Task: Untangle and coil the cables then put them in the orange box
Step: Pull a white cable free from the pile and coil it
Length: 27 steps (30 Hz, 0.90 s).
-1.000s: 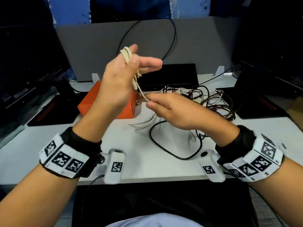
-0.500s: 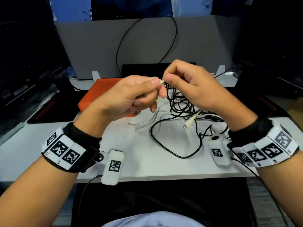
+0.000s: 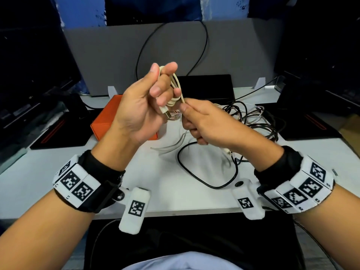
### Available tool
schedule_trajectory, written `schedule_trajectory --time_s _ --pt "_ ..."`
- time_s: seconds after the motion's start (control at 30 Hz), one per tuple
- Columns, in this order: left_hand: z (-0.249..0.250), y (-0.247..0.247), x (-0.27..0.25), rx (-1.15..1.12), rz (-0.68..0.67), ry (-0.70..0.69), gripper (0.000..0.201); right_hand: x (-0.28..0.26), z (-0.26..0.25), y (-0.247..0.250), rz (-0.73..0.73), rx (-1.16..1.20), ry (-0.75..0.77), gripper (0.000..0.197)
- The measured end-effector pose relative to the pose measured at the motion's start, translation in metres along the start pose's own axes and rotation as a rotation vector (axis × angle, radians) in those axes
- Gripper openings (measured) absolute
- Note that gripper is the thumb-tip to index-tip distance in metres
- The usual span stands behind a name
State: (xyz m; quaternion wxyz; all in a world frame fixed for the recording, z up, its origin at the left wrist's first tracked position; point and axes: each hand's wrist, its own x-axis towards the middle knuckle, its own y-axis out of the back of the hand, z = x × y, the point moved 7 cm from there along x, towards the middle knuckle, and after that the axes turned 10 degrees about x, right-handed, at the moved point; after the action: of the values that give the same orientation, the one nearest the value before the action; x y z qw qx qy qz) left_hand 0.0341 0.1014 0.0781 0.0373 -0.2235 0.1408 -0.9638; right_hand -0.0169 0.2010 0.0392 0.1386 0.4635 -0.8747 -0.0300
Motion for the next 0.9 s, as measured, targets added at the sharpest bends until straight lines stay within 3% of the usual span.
schedule_trajectory --time_s 0.07,0.2,0.27,0.33,0.4,0.53,0.73,0.83,0.9 --pt "0.004 -0.001 -0.001 0.154 0.046 -0.083 0.037 -0.004 -0.002 -0.005 -0.038 -0.082 -0.017 0.031" --pt "0.015 -0.009 -0.006 0.904 0.065 -0.284 0.03 -0.01 -0.014 -0.007 -0.149 -0.525 -0.005 0.03" --pt "0.011 -0.007 -0.006 1.308 0.069 -0.271 0.03 -0.014 -0.023 -0.005 -0.18 -0.764 0.035 0.03" --pt "0.005 -0.004 -0.007 1.588 0.018 -0.194 0.035 -0.017 -0.036 0.002 -0.114 -0.855 0.093 0.026" --pt "-0.002 -0.003 -0.008 1.494 -0.104 -0.046 0.041 -0.018 -0.049 0.01 -0.025 -0.884 0.187 0.023" --pt "-0.013 0.002 -0.011 0.916 -0.212 0.28 0.061 -0.017 -0.059 0.018 0.084 -0.839 0.338 0.021" --pt "-0.014 -0.005 -0.018 0.597 -0.43 0.39 0.057 -0.017 -0.049 0.007 -0.014 -0.701 0.324 0.026" --pt "-0.015 -0.004 -0.018 0.517 -0.427 0.452 0.055 -0.018 -0.045 0.004 -0.009 -0.638 0.291 0.04" --pt "-0.016 -0.003 -0.015 0.457 -0.351 0.487 0.054 -0.015 -0.044 0.008 0.07 -0.607 0.277 0.044"
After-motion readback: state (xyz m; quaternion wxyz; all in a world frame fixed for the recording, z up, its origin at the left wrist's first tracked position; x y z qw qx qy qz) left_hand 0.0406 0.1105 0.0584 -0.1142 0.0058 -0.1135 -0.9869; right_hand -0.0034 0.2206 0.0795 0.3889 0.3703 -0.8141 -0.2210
